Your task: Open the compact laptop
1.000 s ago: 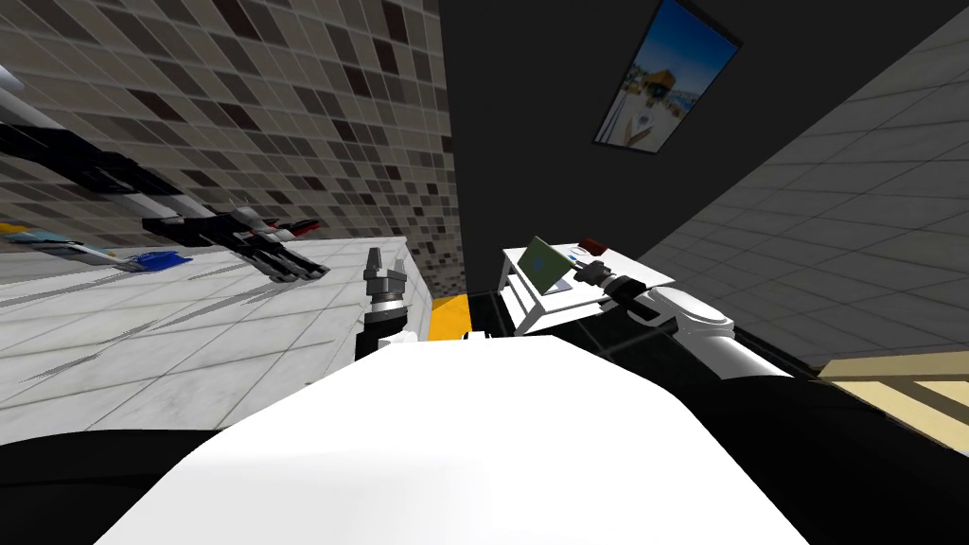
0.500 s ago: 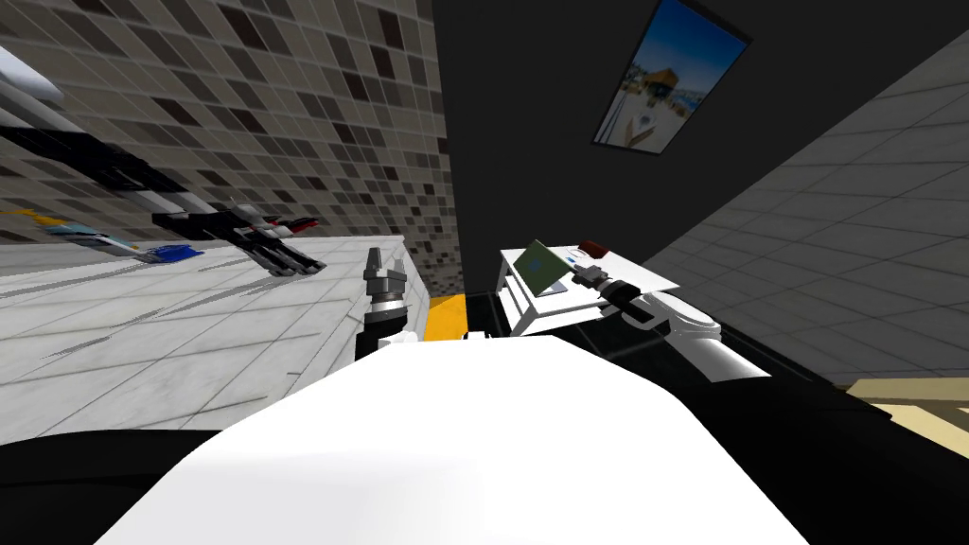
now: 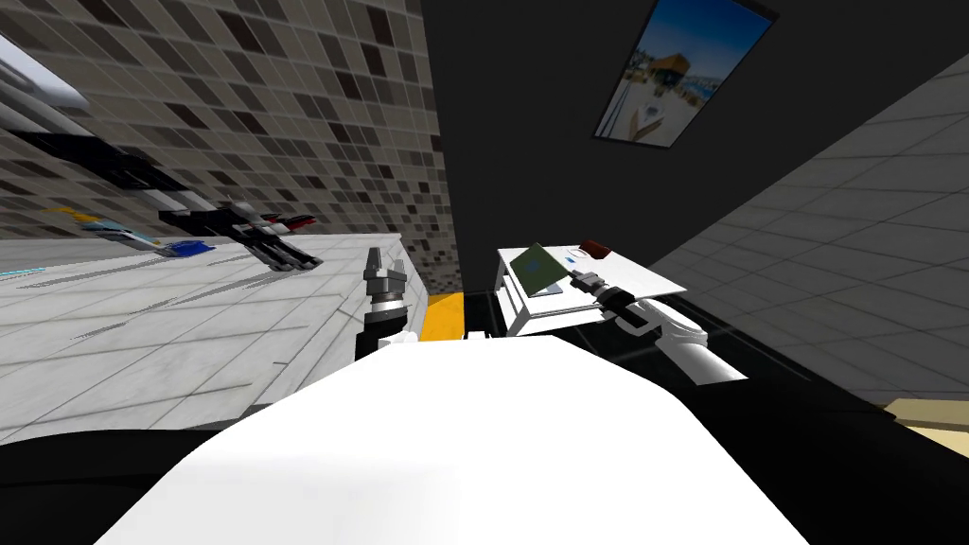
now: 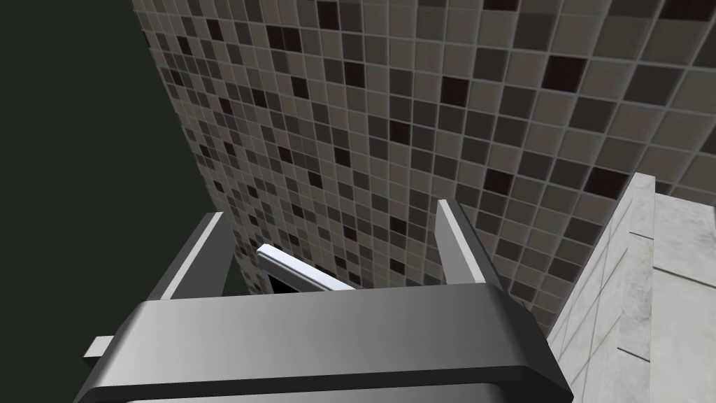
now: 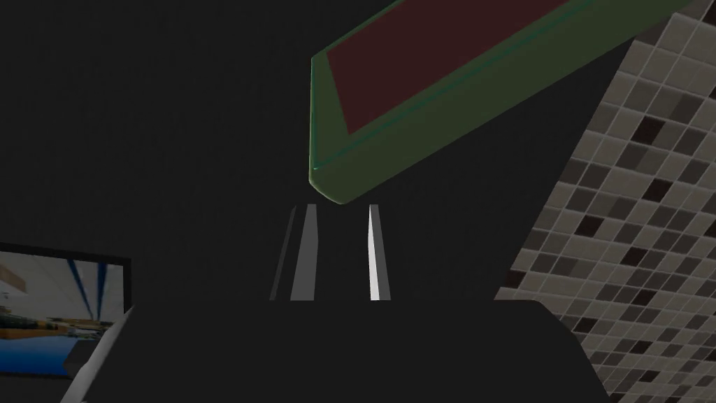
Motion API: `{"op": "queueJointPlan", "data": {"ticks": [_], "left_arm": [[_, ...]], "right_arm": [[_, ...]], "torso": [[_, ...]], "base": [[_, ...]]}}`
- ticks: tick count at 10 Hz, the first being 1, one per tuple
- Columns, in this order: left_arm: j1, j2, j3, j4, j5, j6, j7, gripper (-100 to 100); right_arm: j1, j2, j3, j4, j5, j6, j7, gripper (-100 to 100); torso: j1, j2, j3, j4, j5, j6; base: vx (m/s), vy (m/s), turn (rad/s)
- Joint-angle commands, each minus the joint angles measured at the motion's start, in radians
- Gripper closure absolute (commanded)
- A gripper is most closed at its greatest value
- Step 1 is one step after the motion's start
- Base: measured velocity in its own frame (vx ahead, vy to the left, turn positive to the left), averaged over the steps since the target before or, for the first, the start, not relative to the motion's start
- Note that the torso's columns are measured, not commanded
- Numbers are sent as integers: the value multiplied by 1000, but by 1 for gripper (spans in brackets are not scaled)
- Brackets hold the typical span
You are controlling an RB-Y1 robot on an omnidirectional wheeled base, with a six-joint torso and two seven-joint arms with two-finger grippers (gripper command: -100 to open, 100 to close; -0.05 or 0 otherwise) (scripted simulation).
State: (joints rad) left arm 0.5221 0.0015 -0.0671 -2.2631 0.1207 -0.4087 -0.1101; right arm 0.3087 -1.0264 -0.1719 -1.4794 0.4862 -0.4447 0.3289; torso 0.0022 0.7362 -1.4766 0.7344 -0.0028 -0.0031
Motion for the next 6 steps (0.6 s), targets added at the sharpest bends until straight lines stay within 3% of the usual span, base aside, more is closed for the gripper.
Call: {"op": "queueJointPlan", "data": {"ticks": [1, 5, 6], "left_arm": [[0, 0, 0, 0, 0, 0, 0, 0], [0, 0, 0, 0, 0, 0, 0, 0], [0, 0, 0, 0, 0, 0, 0, 0]], "right_arm": [[-18, 62, 35, 43, -31, -28, -28, 100], [-40, 149, 75, 95, -74, -56, -63, 100], [-38, 102, 55, 89, -76, -56, -77, -100]], "torso": [[-4, -1, 0, -1, -2, 0], [0, -3, -2, 0, 0, -1], [0, -2, -1, 0, 0, -1]], "base": [[-23, -151, 96], [-13, -119, 66], [-2, -36, -48]]}}
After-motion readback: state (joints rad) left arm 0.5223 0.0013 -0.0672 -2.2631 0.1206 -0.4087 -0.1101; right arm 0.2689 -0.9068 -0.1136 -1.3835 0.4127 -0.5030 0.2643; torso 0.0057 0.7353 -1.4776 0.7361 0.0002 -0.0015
